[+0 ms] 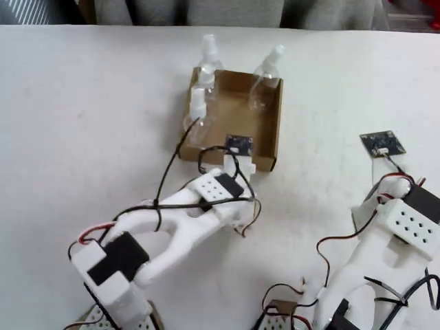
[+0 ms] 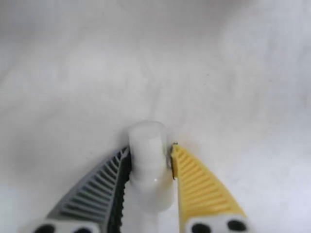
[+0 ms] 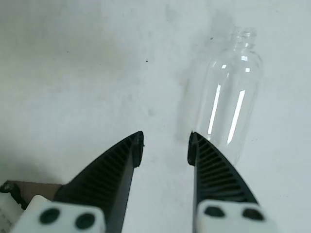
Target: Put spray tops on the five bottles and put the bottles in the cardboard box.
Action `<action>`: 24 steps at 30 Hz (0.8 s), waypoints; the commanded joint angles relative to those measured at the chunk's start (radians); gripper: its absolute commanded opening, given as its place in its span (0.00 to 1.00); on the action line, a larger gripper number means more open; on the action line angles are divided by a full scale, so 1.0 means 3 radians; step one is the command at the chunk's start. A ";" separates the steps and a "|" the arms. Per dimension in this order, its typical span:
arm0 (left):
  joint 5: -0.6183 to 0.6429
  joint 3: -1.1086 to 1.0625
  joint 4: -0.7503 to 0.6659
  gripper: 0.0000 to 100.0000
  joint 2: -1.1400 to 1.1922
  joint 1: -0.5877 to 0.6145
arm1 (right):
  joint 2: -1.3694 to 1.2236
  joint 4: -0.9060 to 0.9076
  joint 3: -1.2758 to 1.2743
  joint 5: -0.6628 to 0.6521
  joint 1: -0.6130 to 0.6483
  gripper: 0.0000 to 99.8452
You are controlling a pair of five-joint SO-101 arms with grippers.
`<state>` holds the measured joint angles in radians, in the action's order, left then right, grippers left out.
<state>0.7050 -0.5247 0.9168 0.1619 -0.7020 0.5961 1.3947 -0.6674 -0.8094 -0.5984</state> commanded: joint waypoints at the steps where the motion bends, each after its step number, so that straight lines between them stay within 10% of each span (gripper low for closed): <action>1: -0.0256 -0.0215 0.0082 0.02 -0.0417 -0.0033 | -0.0049 -0.0417 0.0041 -0.0015 -0.0202 0.12; 24: -0.0486 -0.0353 -0.0087 0.02 -0.0632 0.0176 | -0.2345 -0.0570 0.1360 -0.0015 -0.0320 0.22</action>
<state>0.5669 -0.6322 0.9060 0.0253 -0.6605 -0.0483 1.2490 -0.3069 -0.8078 -0.7119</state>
